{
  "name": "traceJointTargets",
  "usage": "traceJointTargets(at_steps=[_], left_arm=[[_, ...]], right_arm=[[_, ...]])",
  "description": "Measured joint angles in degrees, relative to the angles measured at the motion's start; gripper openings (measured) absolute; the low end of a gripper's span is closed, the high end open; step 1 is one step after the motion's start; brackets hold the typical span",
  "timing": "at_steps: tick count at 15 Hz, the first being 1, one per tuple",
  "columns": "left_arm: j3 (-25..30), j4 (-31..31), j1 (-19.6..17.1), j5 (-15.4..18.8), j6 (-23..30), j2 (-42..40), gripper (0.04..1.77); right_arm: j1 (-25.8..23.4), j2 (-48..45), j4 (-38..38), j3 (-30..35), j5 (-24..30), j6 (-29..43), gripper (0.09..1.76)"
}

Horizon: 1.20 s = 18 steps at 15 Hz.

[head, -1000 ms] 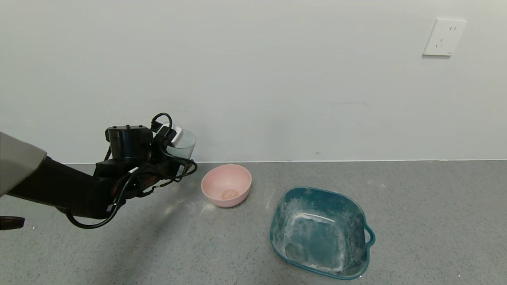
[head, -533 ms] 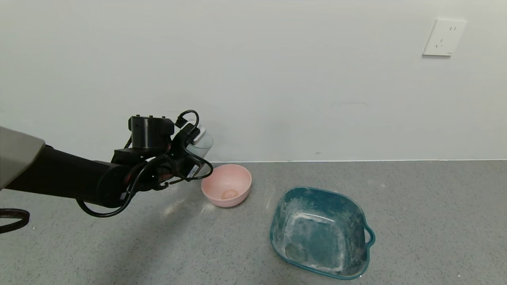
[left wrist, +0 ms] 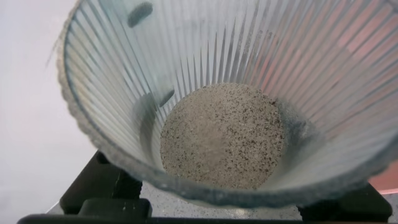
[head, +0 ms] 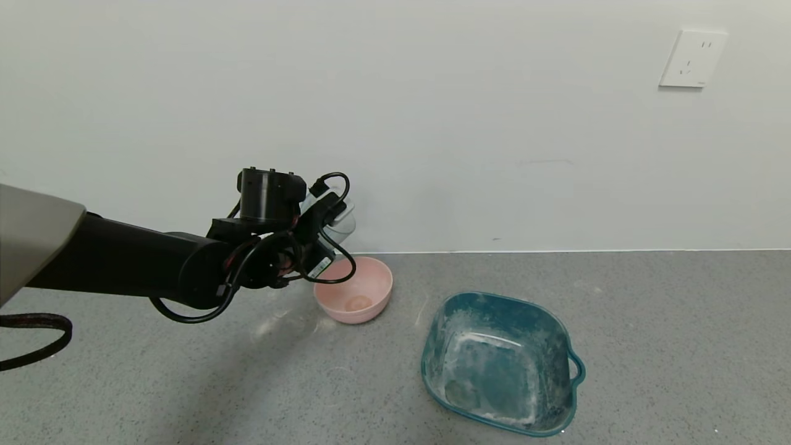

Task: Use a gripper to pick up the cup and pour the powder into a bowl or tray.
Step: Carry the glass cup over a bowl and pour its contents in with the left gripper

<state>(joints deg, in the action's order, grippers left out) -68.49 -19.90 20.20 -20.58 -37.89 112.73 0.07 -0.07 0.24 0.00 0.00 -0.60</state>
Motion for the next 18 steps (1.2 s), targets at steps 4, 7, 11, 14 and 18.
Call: traceJointTargets(at_steps=[4,7,11,14,18], left_arm=[[0.27,0.00,0.00,-1.38,-3.51,0.28,1.30],[0.66,0.05,0.02,-2.63,-7.31,0.89,1.30],[0.90,0.02,0.17,-4.44,-12.96,2.10,1.30],[0.93,-0.28,0.17,-5.83,-17.09,2.88,1.30],[0.99,-0.68,0.20,-6.95,-24.23,3.29,1.30]], right_arm=[[0.00,0.00,0.00,0.00,0.00,-0.02,1.71],[0.00,0.00,0.00,0.00,-0.02,-0.02,1.71],[0.00,0.00,0.00,0.00,0.00,-0.02,1.71],[0.00,0.00,0.02,0.00,-0.02,-0.02,1.71],[0.00,0.00,0.02,0.00,0.00,0.00,1.71]])
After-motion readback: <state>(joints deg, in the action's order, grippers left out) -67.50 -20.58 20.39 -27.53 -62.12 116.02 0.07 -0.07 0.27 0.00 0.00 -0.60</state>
